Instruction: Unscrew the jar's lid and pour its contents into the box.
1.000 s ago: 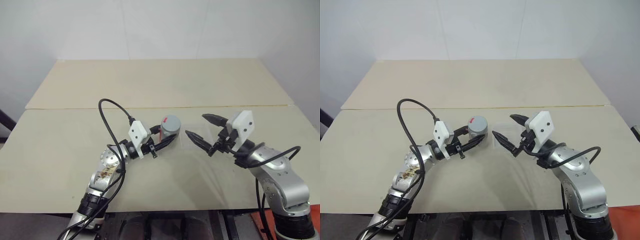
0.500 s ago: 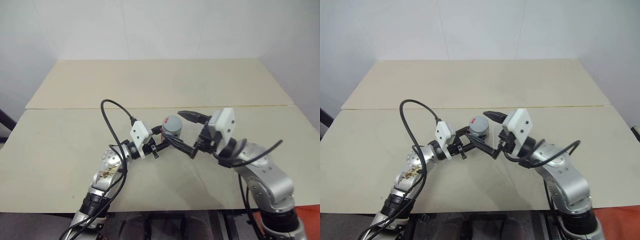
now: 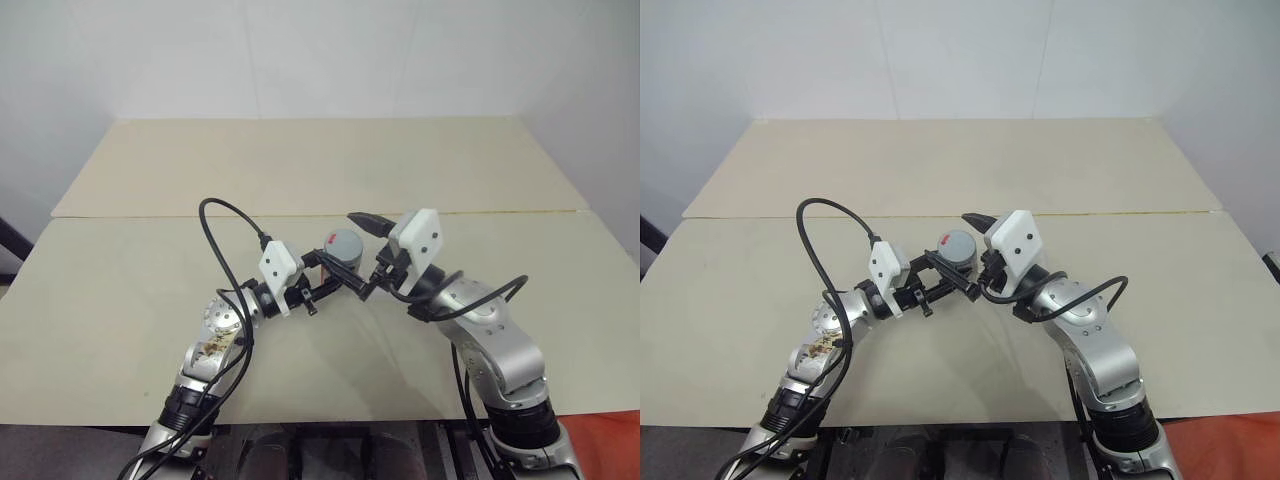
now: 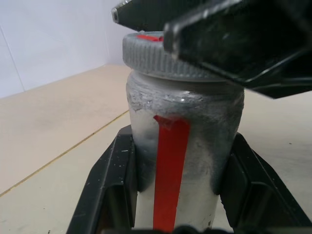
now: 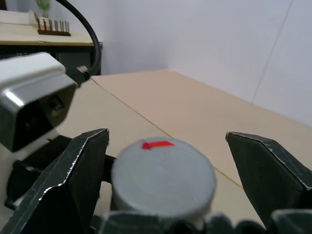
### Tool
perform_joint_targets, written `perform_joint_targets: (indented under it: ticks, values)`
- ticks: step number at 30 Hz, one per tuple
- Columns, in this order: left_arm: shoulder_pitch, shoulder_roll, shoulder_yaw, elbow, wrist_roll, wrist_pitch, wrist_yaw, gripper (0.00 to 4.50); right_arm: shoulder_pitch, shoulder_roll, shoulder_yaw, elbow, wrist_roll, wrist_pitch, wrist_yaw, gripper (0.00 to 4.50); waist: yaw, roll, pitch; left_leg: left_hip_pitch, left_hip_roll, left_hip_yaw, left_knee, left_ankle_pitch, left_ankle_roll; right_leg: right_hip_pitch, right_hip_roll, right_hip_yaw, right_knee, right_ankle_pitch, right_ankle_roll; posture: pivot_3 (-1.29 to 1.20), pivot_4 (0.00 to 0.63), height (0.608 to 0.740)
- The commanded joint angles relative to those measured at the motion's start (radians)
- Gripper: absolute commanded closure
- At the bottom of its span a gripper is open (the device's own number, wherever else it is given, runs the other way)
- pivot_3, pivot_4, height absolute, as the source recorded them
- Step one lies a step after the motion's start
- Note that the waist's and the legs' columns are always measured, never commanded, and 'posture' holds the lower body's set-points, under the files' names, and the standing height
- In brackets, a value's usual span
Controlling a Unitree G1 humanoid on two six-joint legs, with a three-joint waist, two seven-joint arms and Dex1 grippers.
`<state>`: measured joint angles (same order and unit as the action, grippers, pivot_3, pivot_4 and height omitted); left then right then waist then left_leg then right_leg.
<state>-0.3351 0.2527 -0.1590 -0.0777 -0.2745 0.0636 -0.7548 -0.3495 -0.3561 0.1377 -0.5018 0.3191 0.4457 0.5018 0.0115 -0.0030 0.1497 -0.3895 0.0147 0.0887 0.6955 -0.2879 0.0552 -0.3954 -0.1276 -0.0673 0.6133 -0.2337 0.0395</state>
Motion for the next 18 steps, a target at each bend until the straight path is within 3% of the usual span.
perform_joint_targets:
  ticks: [1,18]
  values:
    - [0.002,-0.004,0.002,-0.038,-0.002,-0.021,0.006,2.64,0.030,-0.024,-0.046,-0.041,0.009,-0.025,0.012,0.02,0.000,0.000,0.000,0.000,0.000,0.000,0.000,0.000,0.000,0.000,0.000,0.000,0.000,0.000,0.000,0.00,0.150,0.740]
    - [-0.005,0.006,0.008,-0.014,-0.003,-0.027,-0.012,2.64,0.109,-0.085,-0.129,-0.064,0.032,-0.035,0.033,0.02,0.000,0.000,0.000,0.000,0.000,0.000,0.000,0.000,0.000,0.000,0.000,0.000,0.000,0.000,0.000,0.00,0.150,0.740]
